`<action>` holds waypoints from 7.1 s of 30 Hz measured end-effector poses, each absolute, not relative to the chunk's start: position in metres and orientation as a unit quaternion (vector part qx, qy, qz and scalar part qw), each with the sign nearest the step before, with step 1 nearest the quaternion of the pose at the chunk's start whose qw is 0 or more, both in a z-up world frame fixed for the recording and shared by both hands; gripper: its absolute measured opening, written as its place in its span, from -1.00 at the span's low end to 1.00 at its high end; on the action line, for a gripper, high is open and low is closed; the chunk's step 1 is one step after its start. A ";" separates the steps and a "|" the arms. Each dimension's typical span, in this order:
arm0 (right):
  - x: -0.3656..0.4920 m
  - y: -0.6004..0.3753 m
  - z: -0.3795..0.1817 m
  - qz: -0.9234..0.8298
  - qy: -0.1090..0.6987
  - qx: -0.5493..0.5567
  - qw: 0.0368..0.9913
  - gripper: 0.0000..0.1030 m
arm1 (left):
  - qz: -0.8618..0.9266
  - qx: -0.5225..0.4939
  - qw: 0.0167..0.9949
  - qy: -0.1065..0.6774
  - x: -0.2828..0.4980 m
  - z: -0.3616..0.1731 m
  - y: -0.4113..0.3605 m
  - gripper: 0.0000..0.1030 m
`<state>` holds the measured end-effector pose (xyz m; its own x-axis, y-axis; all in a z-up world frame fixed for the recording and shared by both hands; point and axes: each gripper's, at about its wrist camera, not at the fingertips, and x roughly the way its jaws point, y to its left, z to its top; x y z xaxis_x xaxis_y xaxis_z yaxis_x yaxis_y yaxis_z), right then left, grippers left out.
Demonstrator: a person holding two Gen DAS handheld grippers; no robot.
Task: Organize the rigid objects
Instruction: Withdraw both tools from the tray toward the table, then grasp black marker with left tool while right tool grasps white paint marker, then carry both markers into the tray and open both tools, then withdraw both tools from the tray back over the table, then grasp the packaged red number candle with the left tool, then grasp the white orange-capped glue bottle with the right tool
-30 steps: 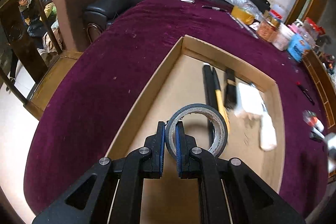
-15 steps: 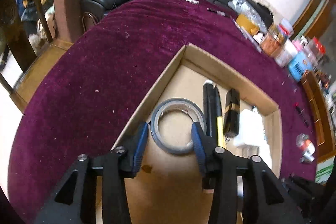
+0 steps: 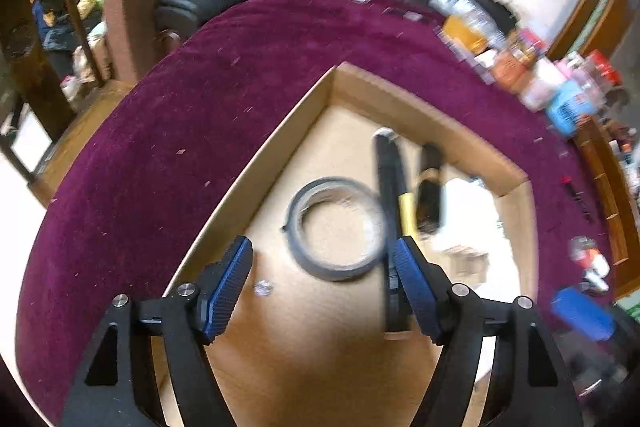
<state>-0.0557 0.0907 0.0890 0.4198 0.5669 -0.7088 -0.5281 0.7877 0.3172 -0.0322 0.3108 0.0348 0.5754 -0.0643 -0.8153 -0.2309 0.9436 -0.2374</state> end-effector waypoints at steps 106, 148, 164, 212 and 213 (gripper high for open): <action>-0.078 0.107 0.060 0.384 0.533 0.114 0.745 -0.75 | 0.039 -0.152 0.862 0.482 -0.041 0.034 0.325 -0.54; -0.082 -0.134 0.076 0.158 0.370 0.095 0.911 -0.62 | 0.087 -0.039 0.952 0.292 -0.108 0.125 0.218 0.92; -0.004 -0.218 0.056 0.127 0.402 0.129 0.897 -0.22 | -0.091 -0.073 0.883 0.454 -0.087 0.053 0.071 0.91; 0.055 -0.195 0.007 0.145 0.494 0.061 0.855 -0.24 | -0.181 0.038 0.848 0.497 -0.076 0.022 0.011 -0.54; 0.049 -0.190 0.008 0.142 0.488 0.041 0.860 -0.25 | -0.181 0.036 0.849 0.494 -0.078 0.021 0.012 -0.54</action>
